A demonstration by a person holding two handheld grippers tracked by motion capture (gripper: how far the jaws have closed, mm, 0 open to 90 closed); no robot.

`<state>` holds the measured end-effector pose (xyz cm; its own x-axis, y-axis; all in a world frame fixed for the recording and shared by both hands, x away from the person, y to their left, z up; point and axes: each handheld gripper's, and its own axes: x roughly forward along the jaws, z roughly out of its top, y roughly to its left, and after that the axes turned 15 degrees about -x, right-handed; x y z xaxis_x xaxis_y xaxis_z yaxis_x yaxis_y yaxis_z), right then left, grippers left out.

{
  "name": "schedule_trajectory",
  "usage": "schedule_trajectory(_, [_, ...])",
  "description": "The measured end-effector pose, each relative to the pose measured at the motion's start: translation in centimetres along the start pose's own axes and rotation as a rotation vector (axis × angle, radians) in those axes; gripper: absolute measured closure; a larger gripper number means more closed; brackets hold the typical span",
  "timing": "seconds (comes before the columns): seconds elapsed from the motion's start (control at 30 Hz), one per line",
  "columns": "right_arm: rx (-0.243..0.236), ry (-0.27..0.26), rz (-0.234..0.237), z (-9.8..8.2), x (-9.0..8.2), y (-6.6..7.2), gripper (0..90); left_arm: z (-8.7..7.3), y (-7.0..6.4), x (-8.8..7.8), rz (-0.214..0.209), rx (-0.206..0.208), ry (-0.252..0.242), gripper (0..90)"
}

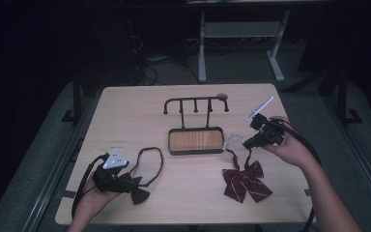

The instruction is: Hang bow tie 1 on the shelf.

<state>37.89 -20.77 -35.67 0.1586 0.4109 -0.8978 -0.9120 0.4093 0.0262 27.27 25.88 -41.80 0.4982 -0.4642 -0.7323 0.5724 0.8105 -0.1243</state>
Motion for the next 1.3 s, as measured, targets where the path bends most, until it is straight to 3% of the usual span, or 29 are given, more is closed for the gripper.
schedule_trajectory(0.27, [-0.018,-0.019,-0.010,0.5,-1.4,0.3,87.1,0.0,0.0,-0.1,0.001,0.001,-0.001,26.0])
schedule_trajectory(0.77, [-0.039,-0.029,-0.016,1.3,-2.6,0.4,87.0,-0.1,0.0,-0.1,0.012,-0.001,0.003,24.7])
schedule_trajectory(0.87, [-0.049,-0.036,-0.022,1.6,-3.0,0.4,87.1,-0.1,0.0,0.0,0.037,0.010,0.009,24.7])
schedule_trajectory(1.3, [-0.062,-0.041,-0.048,2.4,-4.2,0.8,87.1,0.1,0.2,0.1,0.033,-0.001,0.010,24.7])
